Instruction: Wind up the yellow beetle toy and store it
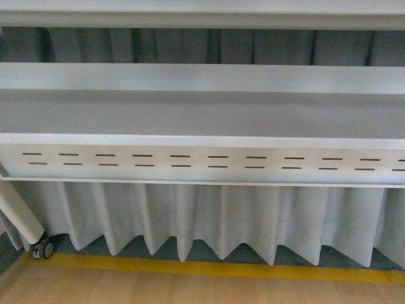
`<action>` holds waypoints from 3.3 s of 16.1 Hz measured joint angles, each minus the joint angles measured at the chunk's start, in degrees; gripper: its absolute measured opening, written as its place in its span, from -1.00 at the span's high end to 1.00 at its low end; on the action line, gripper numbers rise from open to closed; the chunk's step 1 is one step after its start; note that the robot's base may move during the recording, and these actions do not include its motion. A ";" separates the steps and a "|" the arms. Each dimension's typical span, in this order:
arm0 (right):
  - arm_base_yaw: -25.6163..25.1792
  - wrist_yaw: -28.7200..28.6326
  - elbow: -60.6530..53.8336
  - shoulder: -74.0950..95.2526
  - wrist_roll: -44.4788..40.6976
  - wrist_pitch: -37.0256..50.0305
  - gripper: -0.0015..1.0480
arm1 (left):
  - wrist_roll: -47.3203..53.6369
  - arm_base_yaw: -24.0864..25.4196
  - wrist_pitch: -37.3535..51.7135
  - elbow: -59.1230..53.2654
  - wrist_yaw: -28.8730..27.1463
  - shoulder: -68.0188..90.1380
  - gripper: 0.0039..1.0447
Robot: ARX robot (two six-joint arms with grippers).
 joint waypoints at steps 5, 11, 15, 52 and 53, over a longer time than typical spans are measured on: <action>0.00 0.00 0.00 0.00 0.00 0.00 -0.87 | -0.02 0.00 0.00 0.00 0.00 0.00 -0.88; 0.00 0.00 0.00 0.00 0.00 0.00 -0.87 | 0.00 0.00 0.00 0.00 0.00 0.00 -0.88; 0.00 0.00 0.00 -0.02 0.00 -0.17 -0.87 | 0.00 0.00 -0.17 0.00 0.00 0.00 -0.88; 0.00 -0.04 0.00 0.00 0.22 0.02 -0.87 | -0.02 0.00 0.00 0.00 -0.02 0.00 -0.88; 0.00 -0.04 0.00 0.00 0.24 0.04 -0.87 | -0.02 0.00 0.00 0.00 -0.02 0.00 -0.88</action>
